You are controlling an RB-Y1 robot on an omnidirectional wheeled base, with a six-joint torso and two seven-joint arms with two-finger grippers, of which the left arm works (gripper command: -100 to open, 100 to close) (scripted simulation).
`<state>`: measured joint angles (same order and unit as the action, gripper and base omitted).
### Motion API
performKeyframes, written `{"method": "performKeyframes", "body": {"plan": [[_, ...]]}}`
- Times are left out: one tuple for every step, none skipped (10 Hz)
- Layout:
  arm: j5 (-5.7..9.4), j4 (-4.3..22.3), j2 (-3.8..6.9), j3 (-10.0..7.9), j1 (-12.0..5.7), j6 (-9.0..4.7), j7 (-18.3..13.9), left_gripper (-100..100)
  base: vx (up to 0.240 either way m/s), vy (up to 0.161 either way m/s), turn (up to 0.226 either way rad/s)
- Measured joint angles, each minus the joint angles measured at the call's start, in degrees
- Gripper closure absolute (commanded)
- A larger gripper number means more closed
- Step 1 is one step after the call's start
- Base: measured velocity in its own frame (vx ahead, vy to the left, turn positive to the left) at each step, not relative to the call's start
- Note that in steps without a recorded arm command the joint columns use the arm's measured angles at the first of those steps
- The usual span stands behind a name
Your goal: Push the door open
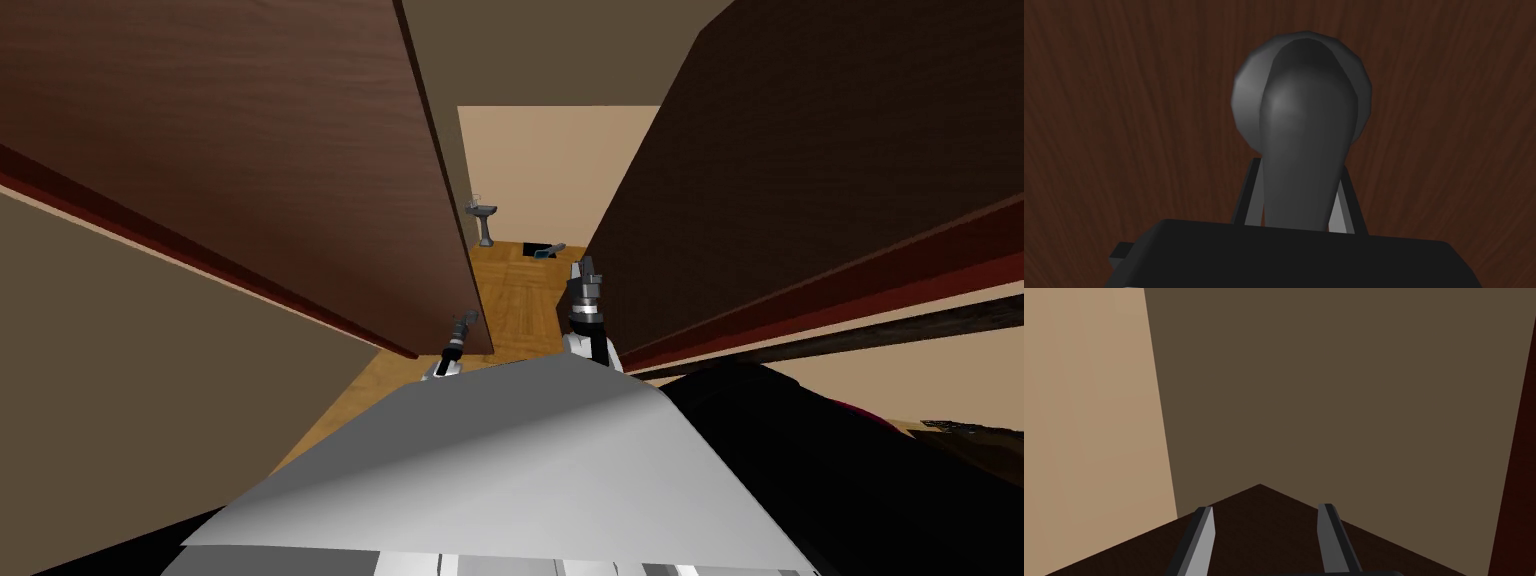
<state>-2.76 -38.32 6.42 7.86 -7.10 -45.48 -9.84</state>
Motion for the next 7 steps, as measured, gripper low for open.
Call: {"method": "performKeyframes", "body": {"plan": [[-0.09, -0.8, 0.08, -0.41, 0.59, 0.21, 0.0, 100, 0.188, -0.124, 0.082], [-0.2, -2.72, 0.28, -0.81, 1.64, 1.16, -0.13, 100, 0.122, -0.079, 0.05], [-0.08, -1.39, 0.33, -1.3, 0.73, 0.62, -0.13, 100, 0.139, -0.081, 0.094], [-0.08, -0.98, 0.4, -1.87, 0.63, 0.26, -0.18, 100, 0.146, -0.098, 0.123], [-0.15, -1.68, 0.31, -2.28, 1.12, 0.65, -0.13, 100, 0.139, -0.12, 0.084], [-0.15, -1.63, 0.36, -2.87, 1.18, 0.76, -0.07, 100, 0.178, -0.12, 0.115], [-0.23, -3.05, 0.27, -3.4, 2.04, 1.76, 0.04, 100, 0.134, -0.08, 0.042]]}}
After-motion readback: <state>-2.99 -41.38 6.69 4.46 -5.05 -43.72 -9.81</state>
